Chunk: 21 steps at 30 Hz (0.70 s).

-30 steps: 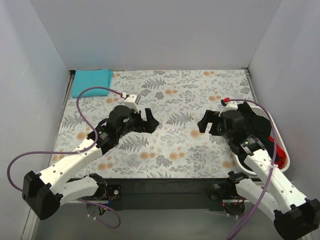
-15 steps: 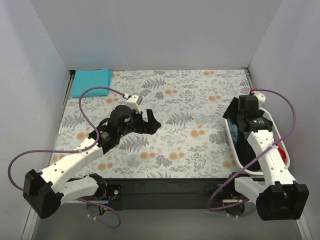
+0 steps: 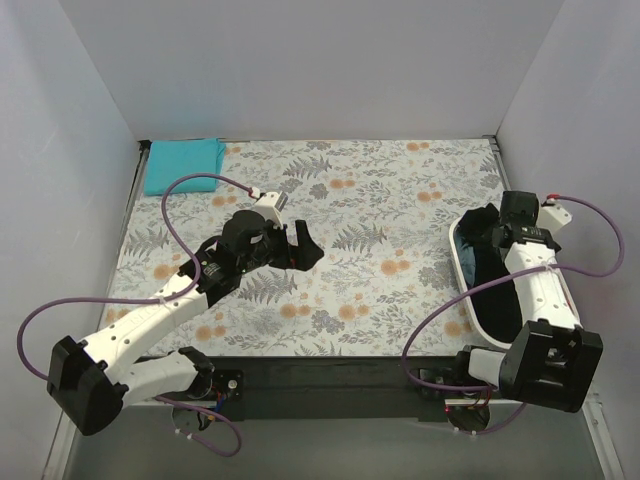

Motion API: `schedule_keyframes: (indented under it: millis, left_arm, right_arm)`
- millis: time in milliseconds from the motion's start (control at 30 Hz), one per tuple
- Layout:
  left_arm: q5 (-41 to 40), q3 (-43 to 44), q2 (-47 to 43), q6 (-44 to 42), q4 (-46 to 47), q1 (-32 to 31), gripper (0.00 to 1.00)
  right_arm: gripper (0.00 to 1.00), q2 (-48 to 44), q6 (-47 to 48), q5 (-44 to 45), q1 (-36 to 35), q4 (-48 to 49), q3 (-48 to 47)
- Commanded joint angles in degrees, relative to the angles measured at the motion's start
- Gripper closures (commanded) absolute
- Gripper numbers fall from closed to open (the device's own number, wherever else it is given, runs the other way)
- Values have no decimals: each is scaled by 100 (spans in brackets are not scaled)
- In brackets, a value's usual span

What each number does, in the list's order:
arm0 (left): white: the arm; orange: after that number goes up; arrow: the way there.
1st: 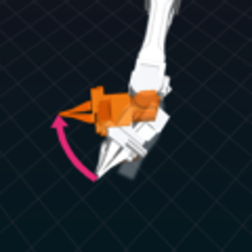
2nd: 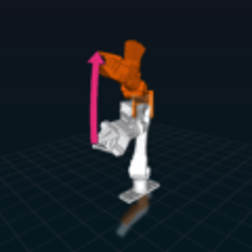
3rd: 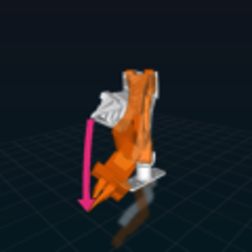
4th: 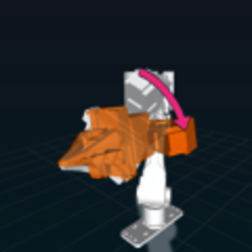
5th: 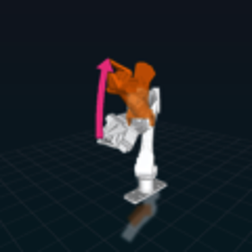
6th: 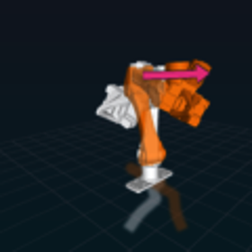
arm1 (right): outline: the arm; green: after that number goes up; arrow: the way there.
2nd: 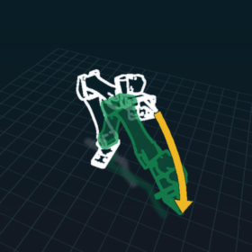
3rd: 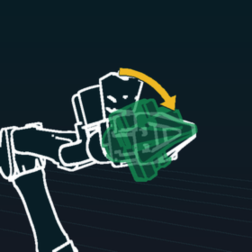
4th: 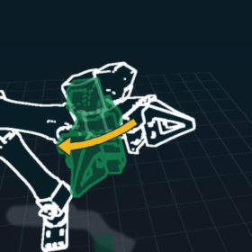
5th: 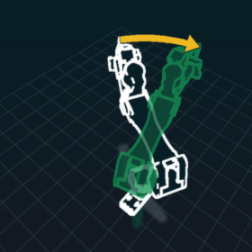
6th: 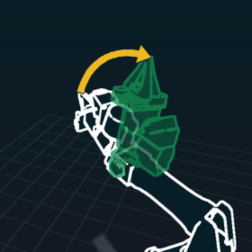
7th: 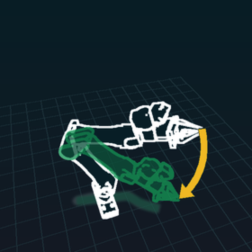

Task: Fold and stack the t-shirts
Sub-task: Grab the tshirt from the pile

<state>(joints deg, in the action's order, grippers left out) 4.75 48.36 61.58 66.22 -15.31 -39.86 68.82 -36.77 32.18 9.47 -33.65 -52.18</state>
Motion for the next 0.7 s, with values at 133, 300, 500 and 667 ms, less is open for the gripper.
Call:
schedule_keyframes:
  millis: [133,300,500,667]
  left_arm:
    - [87,-2,143,32,-77,13,5]
    - [70,7,188,49,-86,13,5]
    - [26,51,188,58,-130,13,5]
    - [8,130,188,67,-244,4,6]
  right_arm:
    - [21,501,-375,570,98,262,226]
    - [65,651,-102,491,107,412,261]
    - [99,-155,407,-10,107,421,16]
    - [99,-1113,961,-1291,107,665,-423]
